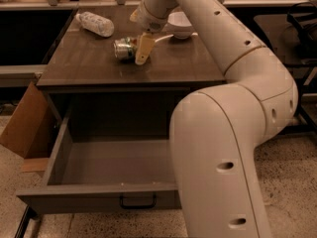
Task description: Pick 7up can from top drawer and place on counter
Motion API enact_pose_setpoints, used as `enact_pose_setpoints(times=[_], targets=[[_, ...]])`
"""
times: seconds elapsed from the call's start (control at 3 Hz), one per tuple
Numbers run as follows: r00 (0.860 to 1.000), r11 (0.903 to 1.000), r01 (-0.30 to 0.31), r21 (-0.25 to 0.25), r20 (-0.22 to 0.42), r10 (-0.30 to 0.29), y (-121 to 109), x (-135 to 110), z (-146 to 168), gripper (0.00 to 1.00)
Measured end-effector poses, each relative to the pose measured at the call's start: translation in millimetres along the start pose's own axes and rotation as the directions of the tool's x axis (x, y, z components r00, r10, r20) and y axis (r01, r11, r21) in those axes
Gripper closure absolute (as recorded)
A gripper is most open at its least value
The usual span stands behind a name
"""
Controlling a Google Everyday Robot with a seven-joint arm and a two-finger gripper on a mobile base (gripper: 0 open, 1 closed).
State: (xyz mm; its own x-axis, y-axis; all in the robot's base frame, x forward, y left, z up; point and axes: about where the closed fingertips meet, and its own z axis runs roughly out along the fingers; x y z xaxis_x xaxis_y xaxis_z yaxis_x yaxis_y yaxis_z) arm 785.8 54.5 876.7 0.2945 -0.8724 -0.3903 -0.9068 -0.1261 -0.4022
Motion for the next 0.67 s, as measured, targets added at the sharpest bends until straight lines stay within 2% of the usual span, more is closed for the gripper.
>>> enact_pose_setpoints(times=[0.33, 0.67], targets=[[1.0, 0.9998, -0.012, 0.015, 0.018, 0.011, -5, 15, -19, 0.0], [1.0, 0.9994, -0.017, 0.031, 0.024, 0.016, -2, 41, -52, 0.0]])
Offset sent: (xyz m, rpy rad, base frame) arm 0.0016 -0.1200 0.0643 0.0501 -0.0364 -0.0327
